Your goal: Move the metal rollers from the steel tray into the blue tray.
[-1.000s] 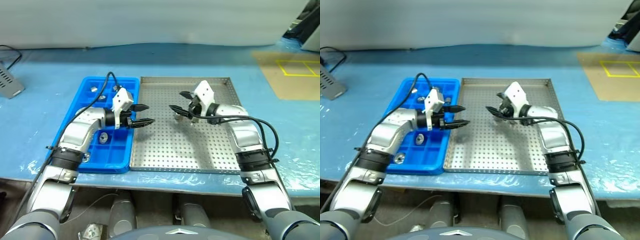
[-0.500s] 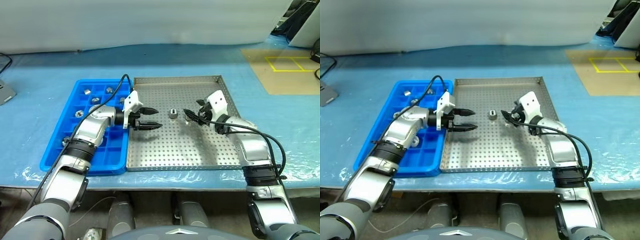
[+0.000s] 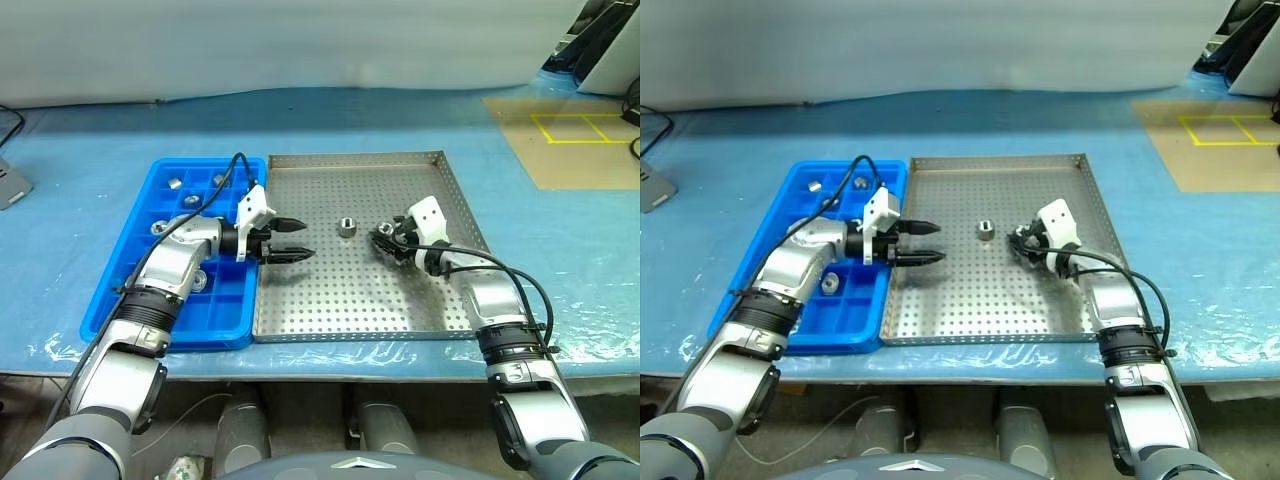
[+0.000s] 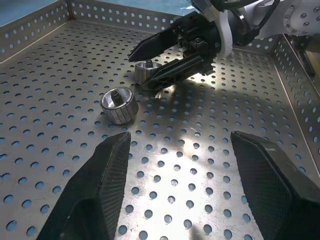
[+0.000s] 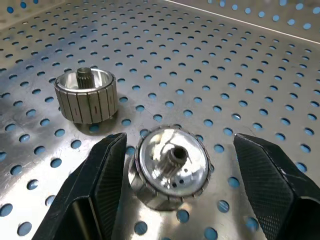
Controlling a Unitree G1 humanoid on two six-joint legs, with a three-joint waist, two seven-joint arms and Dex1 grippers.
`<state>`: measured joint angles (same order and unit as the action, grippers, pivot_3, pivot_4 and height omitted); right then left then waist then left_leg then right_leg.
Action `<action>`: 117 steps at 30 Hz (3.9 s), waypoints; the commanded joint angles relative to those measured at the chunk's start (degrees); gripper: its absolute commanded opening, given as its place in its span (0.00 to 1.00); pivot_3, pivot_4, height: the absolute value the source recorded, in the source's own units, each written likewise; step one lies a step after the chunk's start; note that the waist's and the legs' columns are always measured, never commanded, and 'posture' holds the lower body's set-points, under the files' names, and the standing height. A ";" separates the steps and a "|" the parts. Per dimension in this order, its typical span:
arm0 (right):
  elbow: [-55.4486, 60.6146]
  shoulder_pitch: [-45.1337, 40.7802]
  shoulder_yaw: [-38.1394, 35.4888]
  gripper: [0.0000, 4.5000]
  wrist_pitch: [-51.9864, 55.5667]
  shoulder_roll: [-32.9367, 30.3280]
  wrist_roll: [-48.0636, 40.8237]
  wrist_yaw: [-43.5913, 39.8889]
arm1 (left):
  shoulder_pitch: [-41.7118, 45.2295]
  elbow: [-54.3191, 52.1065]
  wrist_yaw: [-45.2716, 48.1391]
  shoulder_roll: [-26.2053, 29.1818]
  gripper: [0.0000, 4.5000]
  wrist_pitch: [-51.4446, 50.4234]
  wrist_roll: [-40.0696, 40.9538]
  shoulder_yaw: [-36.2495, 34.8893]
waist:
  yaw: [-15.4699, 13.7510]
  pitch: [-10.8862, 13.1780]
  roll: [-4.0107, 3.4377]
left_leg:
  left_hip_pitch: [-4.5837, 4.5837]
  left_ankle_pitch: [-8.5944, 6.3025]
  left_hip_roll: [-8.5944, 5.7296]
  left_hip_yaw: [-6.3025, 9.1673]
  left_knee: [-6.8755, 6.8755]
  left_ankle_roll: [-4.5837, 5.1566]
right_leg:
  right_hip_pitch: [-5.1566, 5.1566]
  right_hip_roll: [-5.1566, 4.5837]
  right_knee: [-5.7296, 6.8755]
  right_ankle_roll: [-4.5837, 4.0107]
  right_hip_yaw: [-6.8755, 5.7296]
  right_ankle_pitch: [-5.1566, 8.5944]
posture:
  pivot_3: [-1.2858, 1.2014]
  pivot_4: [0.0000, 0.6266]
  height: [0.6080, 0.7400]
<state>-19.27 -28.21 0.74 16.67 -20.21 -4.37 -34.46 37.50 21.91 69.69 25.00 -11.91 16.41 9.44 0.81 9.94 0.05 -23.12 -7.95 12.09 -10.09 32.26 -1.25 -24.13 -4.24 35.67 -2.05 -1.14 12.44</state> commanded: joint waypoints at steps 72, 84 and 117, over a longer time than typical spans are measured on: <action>11.62 -13.44 6.68 0.82 4.60 4.54 -6.26 -20.63 | -14.34 -27.42 -22.16 1.50 0.75 -12.63 7.59 -6.59 | -7.83 0.03 -0.02 | -0.04 0.28 0.03 0.09 -0.76 -0.48 | -0.21 0.01 -0.10 -0.04 -0.23 0.08 | 0.48 0.24 1.00; 20.69 -2.30 2.84 0.82 10.16 0.38 -6.00 -10.35 | -0.84 -9.48 -14.19 -5.46 0.75 -5.34 3.48 -1.74 | -1.69 0.02 0.00 | 0.01 0.27 0.01 0.04 -0.70 -0.42 | -0.22 0.04 -0.09 -0.05 -0.13 0.07 | 0.41 0.24 1.00; -7.62 -5.89 4.00 0.82 -6.85 4.05 -0.73 -0.63 | -3.90 -14.44 -14.10 -2.06 0.75 -7.46 2.91 -2.89 | -1.73 0.03 -0.01 | -0.07 0.05 0.04 0.02 -0.15 -0.09 | -0.09 -0.01 -0.03 -0.07 -0.13 0.06 | 0.44 0.24 1.00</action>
<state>-27.70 -33.07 5.50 11.40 -15.94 -5.31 -35.25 33.40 10.35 55.75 22.53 -19.38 18.88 7.75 -0.91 9.96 0.03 -23.20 -7.91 12.13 -10.07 32.11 -1.33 -24.21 -4.25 35.64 -2.11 -1.27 12.51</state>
